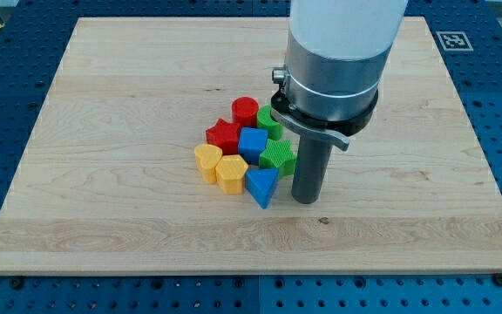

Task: Push red circle slightly up

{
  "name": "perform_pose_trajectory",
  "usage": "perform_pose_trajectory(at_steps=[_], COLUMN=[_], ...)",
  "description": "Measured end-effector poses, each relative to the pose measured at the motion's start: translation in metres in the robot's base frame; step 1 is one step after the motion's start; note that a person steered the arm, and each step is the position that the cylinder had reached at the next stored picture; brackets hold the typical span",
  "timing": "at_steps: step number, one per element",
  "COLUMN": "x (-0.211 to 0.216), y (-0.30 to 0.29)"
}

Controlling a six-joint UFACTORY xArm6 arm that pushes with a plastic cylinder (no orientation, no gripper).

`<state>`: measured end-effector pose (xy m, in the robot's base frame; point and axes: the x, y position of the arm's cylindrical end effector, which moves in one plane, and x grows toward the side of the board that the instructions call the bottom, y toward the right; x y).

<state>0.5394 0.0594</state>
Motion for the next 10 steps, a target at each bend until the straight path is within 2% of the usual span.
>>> perform_pose_trajectory(at_steps=[6, 7, 10], x=[0.006, -0.015, -0.015], y=[0.001, -0.02, -0.063])
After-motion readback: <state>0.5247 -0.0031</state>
